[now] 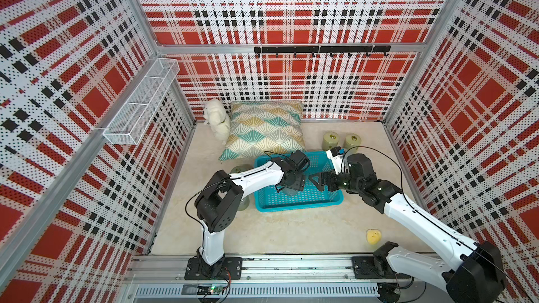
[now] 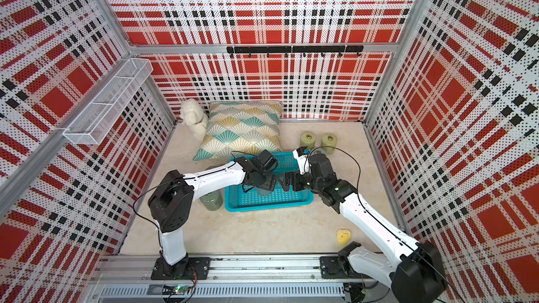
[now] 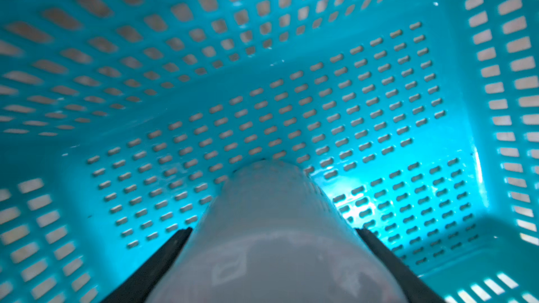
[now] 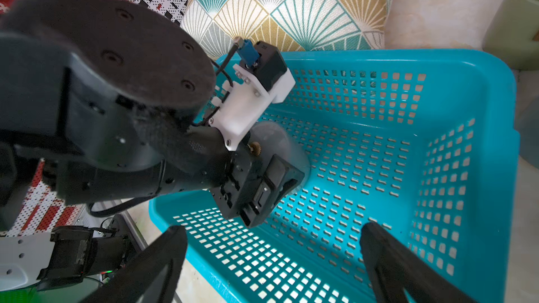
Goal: Take the tea canister out of the basket
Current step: Pick up the tea canister from the basket, then place the tea canister at the center of the board.
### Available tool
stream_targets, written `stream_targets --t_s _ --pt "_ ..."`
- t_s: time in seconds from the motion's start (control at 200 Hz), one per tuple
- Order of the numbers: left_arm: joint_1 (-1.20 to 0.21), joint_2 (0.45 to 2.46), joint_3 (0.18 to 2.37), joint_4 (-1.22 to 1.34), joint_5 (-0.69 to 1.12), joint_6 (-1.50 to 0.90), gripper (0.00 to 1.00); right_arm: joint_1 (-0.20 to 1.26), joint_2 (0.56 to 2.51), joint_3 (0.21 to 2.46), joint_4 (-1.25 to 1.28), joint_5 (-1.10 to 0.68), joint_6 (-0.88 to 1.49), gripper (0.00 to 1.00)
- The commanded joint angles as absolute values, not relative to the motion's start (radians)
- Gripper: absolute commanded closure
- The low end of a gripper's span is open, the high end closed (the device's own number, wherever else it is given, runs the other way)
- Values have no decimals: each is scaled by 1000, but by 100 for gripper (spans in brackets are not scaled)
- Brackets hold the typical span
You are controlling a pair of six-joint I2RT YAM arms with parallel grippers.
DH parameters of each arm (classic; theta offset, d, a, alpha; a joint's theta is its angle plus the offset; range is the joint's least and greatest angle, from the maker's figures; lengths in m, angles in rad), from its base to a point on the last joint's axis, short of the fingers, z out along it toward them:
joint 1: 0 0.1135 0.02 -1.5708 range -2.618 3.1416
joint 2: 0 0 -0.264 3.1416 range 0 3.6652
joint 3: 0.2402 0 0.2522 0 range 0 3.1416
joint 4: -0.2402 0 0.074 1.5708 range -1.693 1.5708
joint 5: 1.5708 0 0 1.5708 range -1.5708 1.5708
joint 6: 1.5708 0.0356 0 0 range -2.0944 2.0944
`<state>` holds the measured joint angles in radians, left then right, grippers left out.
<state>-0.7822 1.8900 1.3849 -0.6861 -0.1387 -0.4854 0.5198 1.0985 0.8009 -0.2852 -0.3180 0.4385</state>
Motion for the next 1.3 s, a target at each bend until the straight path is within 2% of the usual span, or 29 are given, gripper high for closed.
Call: stream_targets --t_s 0.0,0.511,0.862,1.142,1.298 --pt "-765 1787 1412 -694 -164 -487 26 518 1106 787 -244 -369 436 0" --pt "-634 1566 1396 -818 -206 -479 26 634 1183 809 -215 -384 401 0" --pt "-416 1381 1336 -894 -215 -443 26 721 1203 812 -170 -358 408 0" --pt "-177 1279 1236 -908 -195 -375 26 748 1138 772 -93 -348 418 0" --pt "-116 1249 1178 -885 -240 -396 26 757 1091 741 -47 -345 423 0"
